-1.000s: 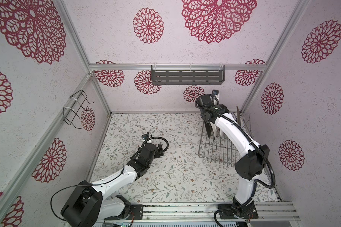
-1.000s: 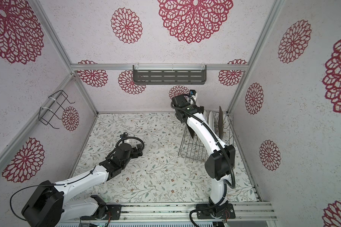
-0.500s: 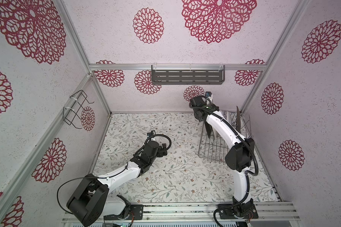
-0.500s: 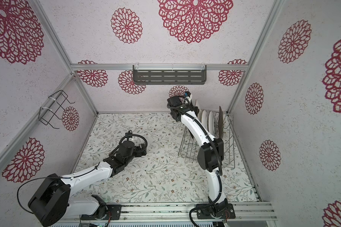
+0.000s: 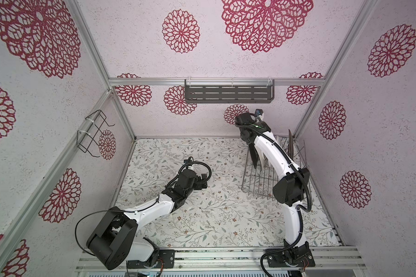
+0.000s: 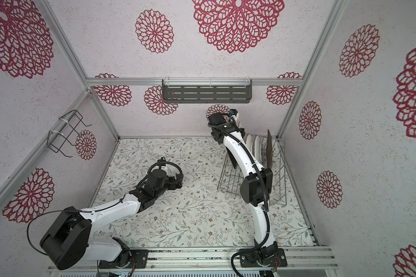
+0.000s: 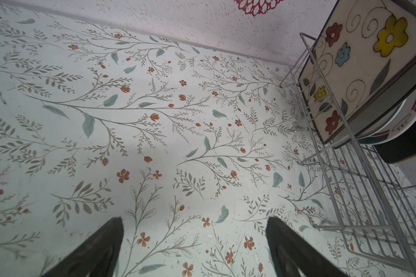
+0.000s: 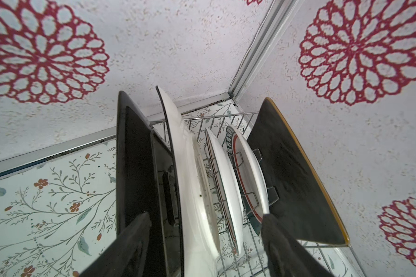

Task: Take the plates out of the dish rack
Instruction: 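Lower the right gripper onto the white square plate's top edge and close it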

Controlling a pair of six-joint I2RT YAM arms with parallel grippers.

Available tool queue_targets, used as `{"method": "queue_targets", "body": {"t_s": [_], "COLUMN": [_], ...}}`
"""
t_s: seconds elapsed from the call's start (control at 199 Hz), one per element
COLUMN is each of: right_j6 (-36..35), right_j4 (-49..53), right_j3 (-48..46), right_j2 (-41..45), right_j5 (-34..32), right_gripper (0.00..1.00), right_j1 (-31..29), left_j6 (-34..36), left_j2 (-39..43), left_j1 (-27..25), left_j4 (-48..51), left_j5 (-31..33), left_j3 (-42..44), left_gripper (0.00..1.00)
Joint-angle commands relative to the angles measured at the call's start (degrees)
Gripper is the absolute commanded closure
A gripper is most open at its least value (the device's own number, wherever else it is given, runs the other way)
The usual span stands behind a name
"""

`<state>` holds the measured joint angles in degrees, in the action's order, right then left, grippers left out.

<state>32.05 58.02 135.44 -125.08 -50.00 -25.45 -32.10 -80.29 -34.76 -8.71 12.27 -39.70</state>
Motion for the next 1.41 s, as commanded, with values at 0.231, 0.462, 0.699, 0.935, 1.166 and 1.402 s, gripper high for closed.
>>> {"method": "queue_targets", "body": {"t_s": [0.231, 0.462, 0.699, 0.935, 1.166, 1.402], "right_j6": [-0.2, 0.1, 0.2, -0.1, -0.5, -1.1], "right_j4": [2.8, 4.0, 4.2, 4.6, 4.1, 3.9], "right_j3": [4.0, 5.8, 5.8, 5.9, 5.8, 5.9], "right_j2": [-1.9, -3.8, -4.0, -5.1, -5.8, -6.5], "right_j5": [3.8, 3.4, 1.8, -0.4, -0.5, -0.4], "right_gripper": [0.24, 0.32, 0.39, 0.45, 0.47, 0.52], "right_j1": [0.8, 1.6, 2.2, 2.3, 2.5, 2.9], "left_j6": [-0.1, -1.0, -0.7, -0.7, -0.2, 0.0], "left_j2": [0.0, -0.2, -0.1, -0.5, -1.5, -1.7], "left_j1": [-0.7, -0.7, -0.8, -0.8, -1.0, -1.2], "left_j4": [-1.0, -0.6, -0.4, 0.0, -0.6, -0.4], "left_j5": [-1.5, -2.0, -1.6, -1.6, -1.3, -0.9], "left_j3": [-1.6, -2.3, -2.3, -2.8, -2.8, -3.0], "left_gripper": [0.03, 0.03, 0.03, 0.03, 0.03, 0.03]}}
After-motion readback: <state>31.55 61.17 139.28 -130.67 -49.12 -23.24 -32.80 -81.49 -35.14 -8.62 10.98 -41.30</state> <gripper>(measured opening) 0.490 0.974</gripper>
